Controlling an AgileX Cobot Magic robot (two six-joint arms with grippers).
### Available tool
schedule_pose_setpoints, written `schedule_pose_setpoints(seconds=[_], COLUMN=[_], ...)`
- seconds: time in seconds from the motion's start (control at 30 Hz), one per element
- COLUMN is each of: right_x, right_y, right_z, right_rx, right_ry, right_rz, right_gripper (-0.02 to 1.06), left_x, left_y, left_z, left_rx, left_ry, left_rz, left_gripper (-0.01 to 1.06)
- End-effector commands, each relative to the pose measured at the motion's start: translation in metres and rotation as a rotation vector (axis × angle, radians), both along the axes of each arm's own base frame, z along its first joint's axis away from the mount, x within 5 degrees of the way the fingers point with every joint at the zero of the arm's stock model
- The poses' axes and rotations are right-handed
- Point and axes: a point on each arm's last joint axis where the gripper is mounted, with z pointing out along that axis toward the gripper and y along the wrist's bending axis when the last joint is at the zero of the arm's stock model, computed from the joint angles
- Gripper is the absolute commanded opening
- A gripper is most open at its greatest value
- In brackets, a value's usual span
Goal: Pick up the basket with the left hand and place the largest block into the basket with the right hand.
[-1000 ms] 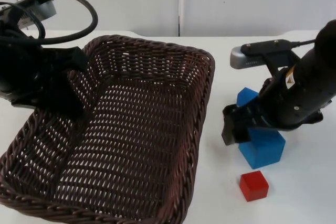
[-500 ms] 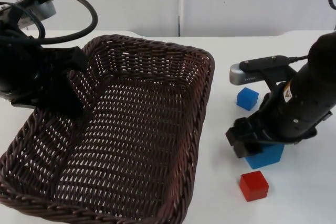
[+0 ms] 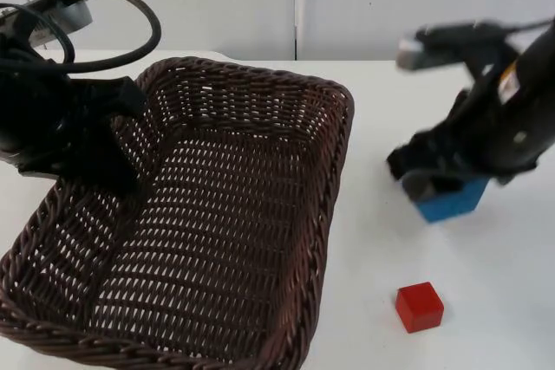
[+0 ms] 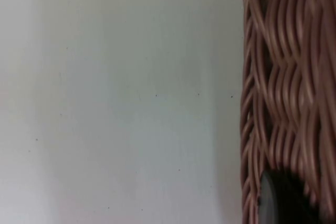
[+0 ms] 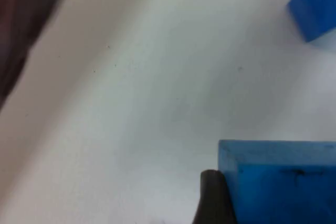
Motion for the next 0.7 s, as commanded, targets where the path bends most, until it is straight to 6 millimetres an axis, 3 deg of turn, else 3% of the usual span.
schedule_pose_setpoints(seconds=[0.0, 0.13, 0.27, 0.3, 0.43, 0.67], right_x=[-0.004, -0.013, -0.029, -0.029, -0.044, -0.054], right_y=[-0.005, -0.012, -0.023, -0.023, -0.032, -0.038], right_z=[0.021, 0.05, 0.094, 0.094, 0.127, 0.146], right_rx=[-0.013, -0.006, 0.037, 0.037, 0.091, 0.125], right_ry=[-0.036, -0.074, -0.177, -0.177, -0.268, -0.323], right_rz=[0.019, 0.019, 0.02, 0.02, 0.015, 0.013], right_gripper=[0.0, 0.0, 0.0, 0.0, 0.0, 0.0], left_x=[-0.001, -0.001, -0.001, -0.001, -0.001, -0.001], left_y=[-0.002, -0.002, -0.002, -0.002, -0.002, -0.002], left_z=[0.005, 0.005, 0.005, 0.005, 0.005, 0.005], left_rx=[-0.025, -0.024, -0.023, -0.023, -0.023, -0.023], left_ry=[-0.007, -0.009, -0.01, -0.01, -0.01, -0.01], left_rz=[0.023, 0.024, 0.025, 0.025, 0.025, 0.025], left_gripper=[0.0, 0.0, 0.0, 0.0, 0.0, 0.0])
